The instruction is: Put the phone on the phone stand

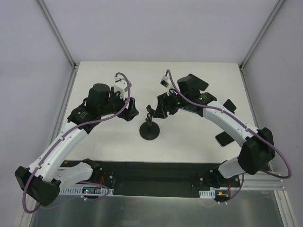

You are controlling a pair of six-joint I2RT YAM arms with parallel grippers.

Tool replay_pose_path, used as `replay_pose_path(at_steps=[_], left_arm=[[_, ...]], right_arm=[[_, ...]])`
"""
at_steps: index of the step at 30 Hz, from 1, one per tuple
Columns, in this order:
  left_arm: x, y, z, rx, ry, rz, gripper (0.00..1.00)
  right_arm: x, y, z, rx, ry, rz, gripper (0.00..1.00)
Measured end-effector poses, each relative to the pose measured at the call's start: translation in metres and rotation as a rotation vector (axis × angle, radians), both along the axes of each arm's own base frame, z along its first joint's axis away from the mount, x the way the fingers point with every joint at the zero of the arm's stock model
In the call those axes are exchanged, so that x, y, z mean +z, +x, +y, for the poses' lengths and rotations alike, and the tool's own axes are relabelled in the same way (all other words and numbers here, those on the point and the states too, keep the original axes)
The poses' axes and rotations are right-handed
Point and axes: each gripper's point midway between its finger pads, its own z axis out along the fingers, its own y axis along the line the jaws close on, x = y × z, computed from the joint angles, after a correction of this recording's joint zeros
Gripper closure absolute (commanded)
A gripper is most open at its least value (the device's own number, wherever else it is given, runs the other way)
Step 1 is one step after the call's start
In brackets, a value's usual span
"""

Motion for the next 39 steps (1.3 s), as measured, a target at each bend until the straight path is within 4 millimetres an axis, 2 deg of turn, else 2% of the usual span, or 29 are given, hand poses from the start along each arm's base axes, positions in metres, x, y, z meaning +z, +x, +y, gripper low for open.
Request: replay_pose_path(at_steps=[2,3,5,6,8,9,10,14,17,22,23,25,26,29,30,33,37,39], left_arm=[[0.0,0.002,0.001,0.01,-0.008,0.003,0.22],[-0.001,0.001,0.001,0.012,-0.009,0.007,0.22],[-0.002,0.002,0.001,0.015,-0.017,0.013,0.22],[-0.002,0.002,0.002,0.018,-0.02,0.017,0.22],[-0.002,0.001,0.001,0.017,-0.027,0.023,0.22],[-0.002,0.002,0.002,0.023,-0.029,0.026,0.22],[-0.001,0.002,0.002,0.021,-0.034,0.029,0.22],[-0.001,0.003,0.003,0.023,-0.043,0.033,0.22],[-0.001,0.004,0.004,0.028,-0.046,0.032,0.22],[0.0,0.005,0.003,0.029,-0.056,0.028,0.22],[0.0,0.005,0.002,0.03,-0.058,0.03,0.22],[-0.001,0.005,0.002,0.032,-0.061,0.035,0.21],[-0.002,0.005,0.002,0.033,-0.061,0.039,0.21],[-0.003,0.005,0.003,0.038,-0.063,0.044,0.16],[-0.003,0.005,0.003,0.038,-0.064,0.046,0.15],[-0.002,0.004,0.002,0.031,-0.073,0.049,0.14],[-0.003,0.001,0.0,0.012,-0.083,0.061,0.16],[-0.003,-0.001,-0.003,-0.004,-0.091,0.069,0.19]], right_arm=[[-0.002,-0.003,0.004,0.014,-0.009,-0.011,0.36],[-0.003,-0.006,0.006,0.021,-0.017,-0.016,0.45],[-0.007,-0.008,0.01,0.023,-0.035,-0.041,0.54],[-0.011,-0.011,0.011,0.018,-0.052,-0.053,0.67],[-0.022,-0.017,0.01,0.002,-0.091,-0.069,0.81],[-0.024,-0.019,0.011,-0.01,-0.1,-0.087,0.95],[-0.023,-0.019,0.011,-0.026,-0.109,-0.116,0.99],[-0.018,-0.02,0.015,-0.129,-0.109,-0.19,0.99],[-0.025,-0.021,0.013,-0.244,-0.124,-0.242,0.99],[-0.025,-0.027,0.022,-0.381,-0.164,-0.32,0.99],[-0.025,-0.026,0.025,-0.401,-0.175,-0.326,0.97],[-0.022,-0.021,0.034,-0.445,-0.193,-0.335,0.84],[-0.022,-0.017,0.038,-0.465,-0.209,-0.335,0.64],[-0.016,-0.006,0.049,-0.507,-0.239,-0.332,0.44],[-0.012,-0.003,0.053,-0.512,-0.236,-0.332,0.26],[0.003,-0.002,0.058,-0.524,-0.209,-0.326,0.13],[0.011,-0.008,0.05,-0.507,-0.195,-0.316,0.07],[0.011,-0.017,0.039,-0.491,-0.183,-0.308,0.04]])
